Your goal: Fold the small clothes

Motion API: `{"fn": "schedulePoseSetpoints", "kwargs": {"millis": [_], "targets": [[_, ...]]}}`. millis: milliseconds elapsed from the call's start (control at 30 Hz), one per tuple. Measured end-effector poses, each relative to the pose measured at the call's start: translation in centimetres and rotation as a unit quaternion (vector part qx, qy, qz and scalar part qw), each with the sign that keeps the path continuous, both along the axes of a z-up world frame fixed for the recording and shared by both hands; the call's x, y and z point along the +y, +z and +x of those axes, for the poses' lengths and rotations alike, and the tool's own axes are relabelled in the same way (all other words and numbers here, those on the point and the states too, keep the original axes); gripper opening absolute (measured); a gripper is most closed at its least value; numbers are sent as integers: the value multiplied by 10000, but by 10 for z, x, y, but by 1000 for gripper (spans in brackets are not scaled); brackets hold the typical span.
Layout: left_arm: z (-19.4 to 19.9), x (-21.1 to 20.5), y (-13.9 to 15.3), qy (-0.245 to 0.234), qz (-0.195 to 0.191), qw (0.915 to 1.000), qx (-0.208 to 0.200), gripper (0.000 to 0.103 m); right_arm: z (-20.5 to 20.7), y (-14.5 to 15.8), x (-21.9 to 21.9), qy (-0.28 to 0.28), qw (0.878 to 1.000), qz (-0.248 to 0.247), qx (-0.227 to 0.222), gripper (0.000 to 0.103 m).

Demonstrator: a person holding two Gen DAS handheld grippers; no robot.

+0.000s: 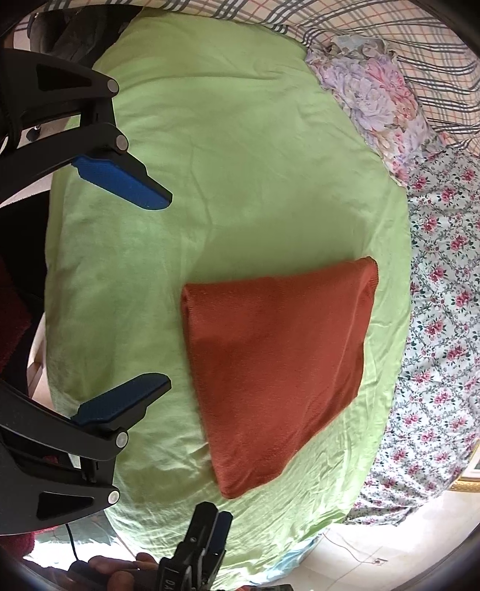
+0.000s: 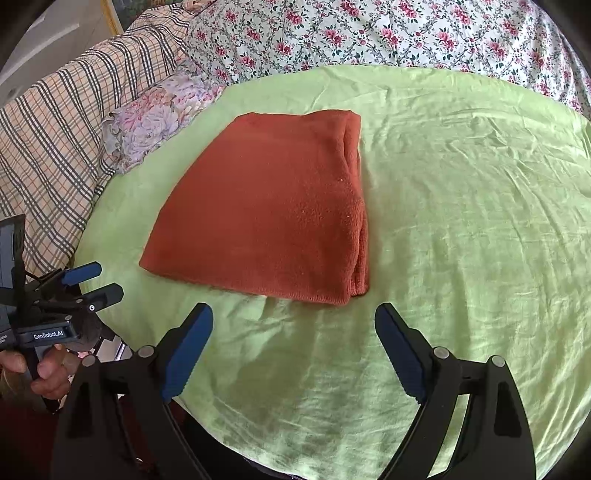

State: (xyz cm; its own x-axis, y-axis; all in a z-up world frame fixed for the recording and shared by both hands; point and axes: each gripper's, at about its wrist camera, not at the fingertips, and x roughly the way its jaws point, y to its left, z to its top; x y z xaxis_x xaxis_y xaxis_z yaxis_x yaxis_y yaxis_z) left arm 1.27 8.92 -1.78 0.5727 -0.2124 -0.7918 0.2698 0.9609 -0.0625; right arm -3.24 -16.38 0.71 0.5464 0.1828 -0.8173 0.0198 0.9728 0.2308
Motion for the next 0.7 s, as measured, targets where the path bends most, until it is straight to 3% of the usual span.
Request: {"fn": "schedulePoseSetpoints", "kwargs": {"millis": [400,700], "targets": [[24,-6,-3,151,-273,9994,146,91,10,1,6,30,10000,35,-39,90],[45,-18,3,332,119,9994,-3,92,39,1,3,97,9999,-113,75,95]]}}
